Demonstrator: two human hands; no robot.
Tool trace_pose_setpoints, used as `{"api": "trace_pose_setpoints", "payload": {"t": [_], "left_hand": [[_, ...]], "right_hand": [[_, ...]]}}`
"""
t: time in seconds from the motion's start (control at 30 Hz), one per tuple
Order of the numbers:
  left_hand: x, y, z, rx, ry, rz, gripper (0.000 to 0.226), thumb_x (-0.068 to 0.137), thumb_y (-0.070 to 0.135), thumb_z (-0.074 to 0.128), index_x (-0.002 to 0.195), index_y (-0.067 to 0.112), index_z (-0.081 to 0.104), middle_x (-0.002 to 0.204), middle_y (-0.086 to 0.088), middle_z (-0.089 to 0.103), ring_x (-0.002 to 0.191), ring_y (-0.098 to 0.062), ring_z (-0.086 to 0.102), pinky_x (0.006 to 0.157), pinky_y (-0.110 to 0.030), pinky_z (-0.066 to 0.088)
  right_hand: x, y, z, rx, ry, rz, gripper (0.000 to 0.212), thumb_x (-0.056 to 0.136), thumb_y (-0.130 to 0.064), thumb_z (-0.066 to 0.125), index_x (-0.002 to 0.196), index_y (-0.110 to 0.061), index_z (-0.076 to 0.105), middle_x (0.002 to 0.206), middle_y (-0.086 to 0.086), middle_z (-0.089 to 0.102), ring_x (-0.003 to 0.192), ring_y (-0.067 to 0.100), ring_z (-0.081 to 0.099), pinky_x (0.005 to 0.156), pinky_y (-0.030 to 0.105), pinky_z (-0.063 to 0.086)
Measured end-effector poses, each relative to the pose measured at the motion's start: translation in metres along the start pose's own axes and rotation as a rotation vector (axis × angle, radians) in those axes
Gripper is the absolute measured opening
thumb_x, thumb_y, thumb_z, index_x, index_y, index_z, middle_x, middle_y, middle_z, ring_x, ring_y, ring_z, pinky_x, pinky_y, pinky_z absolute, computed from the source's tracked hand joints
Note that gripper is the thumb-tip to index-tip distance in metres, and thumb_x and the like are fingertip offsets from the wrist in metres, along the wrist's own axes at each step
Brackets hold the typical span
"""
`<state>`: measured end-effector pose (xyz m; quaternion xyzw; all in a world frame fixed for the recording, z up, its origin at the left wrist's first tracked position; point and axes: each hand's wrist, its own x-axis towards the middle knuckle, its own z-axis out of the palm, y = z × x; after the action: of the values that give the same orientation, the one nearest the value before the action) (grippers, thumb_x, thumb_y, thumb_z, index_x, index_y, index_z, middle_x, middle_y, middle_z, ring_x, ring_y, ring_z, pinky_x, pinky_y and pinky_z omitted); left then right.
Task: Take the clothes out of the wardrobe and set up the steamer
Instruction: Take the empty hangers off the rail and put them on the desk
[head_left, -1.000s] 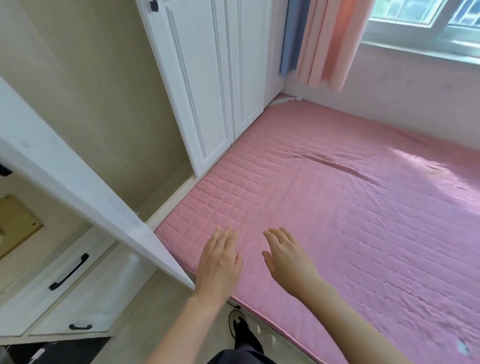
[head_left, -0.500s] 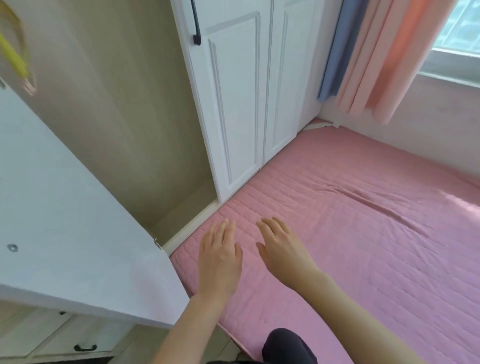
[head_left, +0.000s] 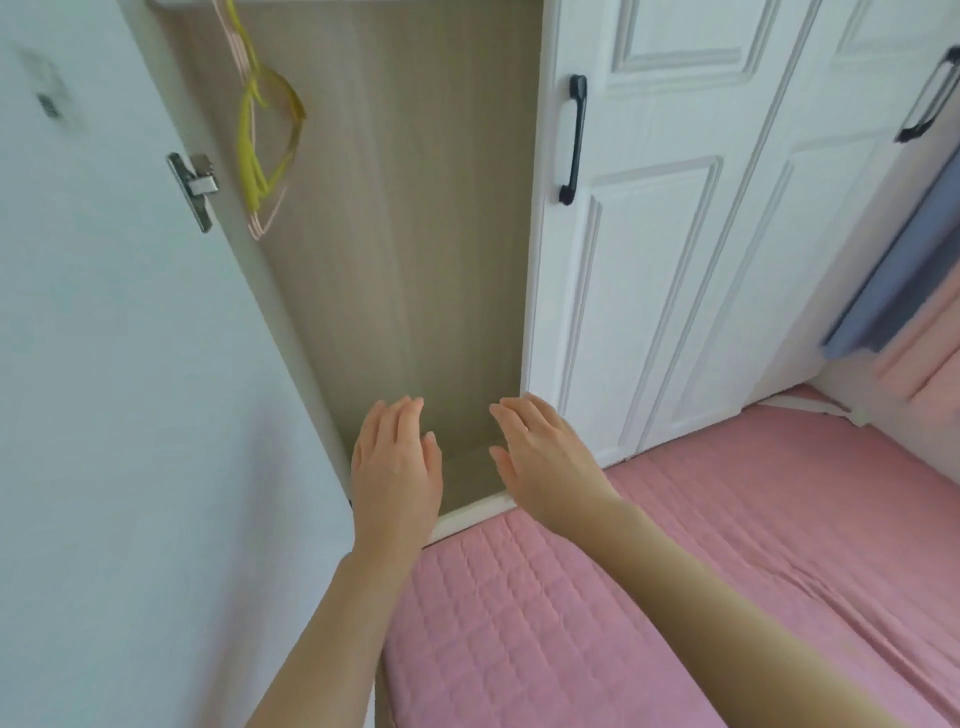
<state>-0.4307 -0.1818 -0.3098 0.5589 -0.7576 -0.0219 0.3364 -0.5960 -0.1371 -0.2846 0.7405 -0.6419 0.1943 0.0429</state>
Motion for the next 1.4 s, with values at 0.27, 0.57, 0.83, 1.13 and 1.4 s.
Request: {"api": "trace_pose_setpoints", "payload": {"t": [0.27,0.57,0.83,1.13,1.4], "left_hand": [[0.117,-0.002,-0.052,0.192,0.254,0.025,0.034,0.089,0.006,0.056,0.122,0.002,0.054,0.117,-0.013,0.059,0.121,-0.034,0.048,0.095,-0.045,0.046],[0.208,-0.014,-0.084,0.141,0.362,-0.042,0.035,0.089,0.003,0.050,0.124,0.002,0.053,0.125,-0.012,0.055,0.126,-0.030,0.042,0.093,-0.040,0.046],[0.296,-0.016,-0.117,-0.160,0.487,-0.179,0.036,0.093,0.004,0.043,0.129,-0.002,0.049,0.125,-0.019,0.055,0.121,-0.031,0.046,0.093,-0.030,0.034],[0.358,-0.047,-0.134,-0.307,0.309,-0.591,0.042,0.102,0.027,0.032,0.111,-0.005,0.058,0.114,-0.023,0.061,0.106,-0.038,0.055,0.077,-0.032,0.036],[0.373,-0.053,-0.127,-0.486,0.271,-0.616,0.063,0.102,0.042,0.023,0.114,-0.008,0.059,0.115,-0.026,0.061,0.108,-0.041,0.057,0.094,-0.041,0.044]], "right_hand": [[0.127,-0.003,-0.038,0.014,0.106,-0.230,0.037,0.095,-0.020,0.048,0.130,-0.006,0.051,0.129,0.010,0.056,0.129,0.029,0.043,0.108,0.034,0.034],[0.243,-0.033,-0.067,0.117,0.096,-0.245,0.039,0.096,-0.020,0.045,0.130,-0.001,0.048,0.131,0.015,0.053,0.126,0.033,0.043,0.101,0.038,0.040],[0.315,-0.050,-0.077,0.277,0.016,-0.206,0.042,0.097,-0.024,0.047,0.134,-0.005,0.046,0.129,0.017,0.055,0.120,0.034,0.051,0.096,0.045,0.045],[0.379,-0.080,-0.086,0.507,0.013,-0.116,0.035,0.097,-0.024,0.045,0.113,0.004,0.059,0.111,0.020,0.066,0.108,0.038,0.055,0.090,0.037,0.044],[0.404,-0.083,-0.083,0.758,-0.066,0.020,0.045,0.100,-0.030,0.039,0.105,0.008,0.061,0.108,0.022,0.065,0.104,0.036,0.057,0.088,0.037,0.045]]}}
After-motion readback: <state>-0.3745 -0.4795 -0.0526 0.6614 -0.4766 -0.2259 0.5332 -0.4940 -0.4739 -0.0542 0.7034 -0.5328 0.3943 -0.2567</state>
